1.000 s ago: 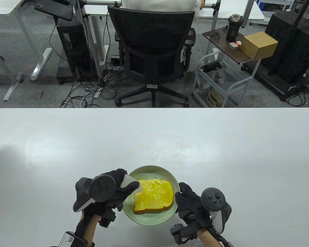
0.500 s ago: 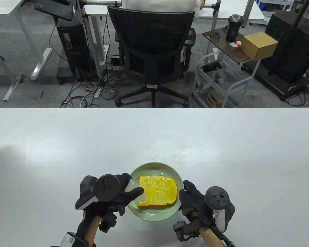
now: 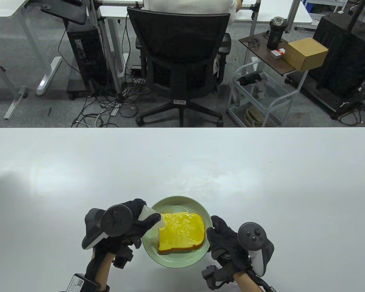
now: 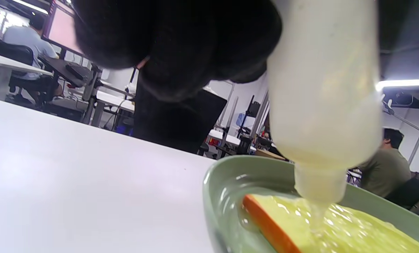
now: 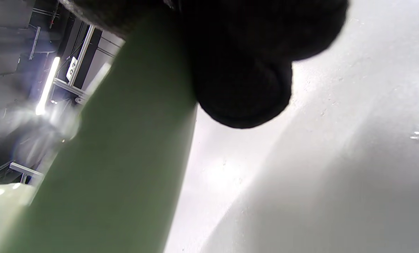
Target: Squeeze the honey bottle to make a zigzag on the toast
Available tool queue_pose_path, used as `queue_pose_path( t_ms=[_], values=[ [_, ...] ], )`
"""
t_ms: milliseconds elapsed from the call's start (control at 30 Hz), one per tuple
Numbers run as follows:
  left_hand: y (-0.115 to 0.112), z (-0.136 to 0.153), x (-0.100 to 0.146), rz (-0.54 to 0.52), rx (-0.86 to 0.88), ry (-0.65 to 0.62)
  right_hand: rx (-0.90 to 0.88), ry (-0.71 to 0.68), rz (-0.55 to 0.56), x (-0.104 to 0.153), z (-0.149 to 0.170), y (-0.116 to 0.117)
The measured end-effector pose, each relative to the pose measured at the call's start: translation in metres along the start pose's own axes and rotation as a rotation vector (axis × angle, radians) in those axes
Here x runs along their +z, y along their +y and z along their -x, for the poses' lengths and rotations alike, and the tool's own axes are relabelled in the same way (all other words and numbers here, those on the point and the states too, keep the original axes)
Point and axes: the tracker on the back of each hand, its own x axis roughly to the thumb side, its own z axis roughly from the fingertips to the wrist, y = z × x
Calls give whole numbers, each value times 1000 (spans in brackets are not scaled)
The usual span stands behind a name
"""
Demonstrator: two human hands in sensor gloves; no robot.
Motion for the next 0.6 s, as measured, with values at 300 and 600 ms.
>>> queue_pose_path(
  t_ms=[300, 600],
  values=[
    [2, 6, 2, -60, -22, 33, 0, -3, 0, 1, 0, 1],
    [2, -2, 0, 28, -32, 10, -11, 25, 21, -1, 3, -2]
  ],
)
